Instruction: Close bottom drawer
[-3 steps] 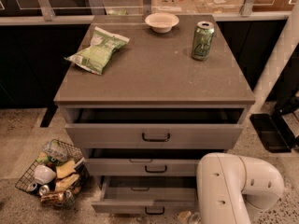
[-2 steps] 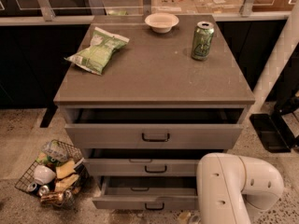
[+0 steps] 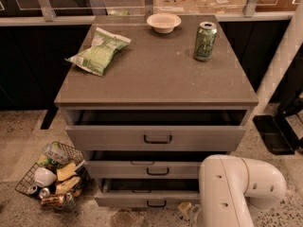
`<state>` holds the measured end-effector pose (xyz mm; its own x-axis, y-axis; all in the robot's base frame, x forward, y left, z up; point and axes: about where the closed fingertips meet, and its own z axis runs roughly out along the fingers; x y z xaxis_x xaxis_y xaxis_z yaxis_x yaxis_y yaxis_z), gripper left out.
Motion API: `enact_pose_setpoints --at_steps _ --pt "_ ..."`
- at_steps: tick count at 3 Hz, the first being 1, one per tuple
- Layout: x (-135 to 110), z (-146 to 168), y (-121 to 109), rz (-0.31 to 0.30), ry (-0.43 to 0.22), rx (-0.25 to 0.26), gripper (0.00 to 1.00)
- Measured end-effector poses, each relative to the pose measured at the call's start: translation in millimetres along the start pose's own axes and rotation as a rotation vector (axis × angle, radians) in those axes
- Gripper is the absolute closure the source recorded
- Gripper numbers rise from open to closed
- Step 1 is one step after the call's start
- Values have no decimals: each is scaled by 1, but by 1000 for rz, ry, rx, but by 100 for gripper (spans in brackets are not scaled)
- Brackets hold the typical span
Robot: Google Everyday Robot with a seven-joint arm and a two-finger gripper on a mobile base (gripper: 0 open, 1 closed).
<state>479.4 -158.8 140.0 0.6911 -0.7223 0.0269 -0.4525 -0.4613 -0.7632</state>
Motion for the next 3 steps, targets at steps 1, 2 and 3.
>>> enact_pose_setpoints --at_steps 1,2,3 --pt "16 9 -12 -16 24 32 100" --pt "13 8 -12 -16 27 34 100" --pt "25 14 -20 -24 49 59 100"
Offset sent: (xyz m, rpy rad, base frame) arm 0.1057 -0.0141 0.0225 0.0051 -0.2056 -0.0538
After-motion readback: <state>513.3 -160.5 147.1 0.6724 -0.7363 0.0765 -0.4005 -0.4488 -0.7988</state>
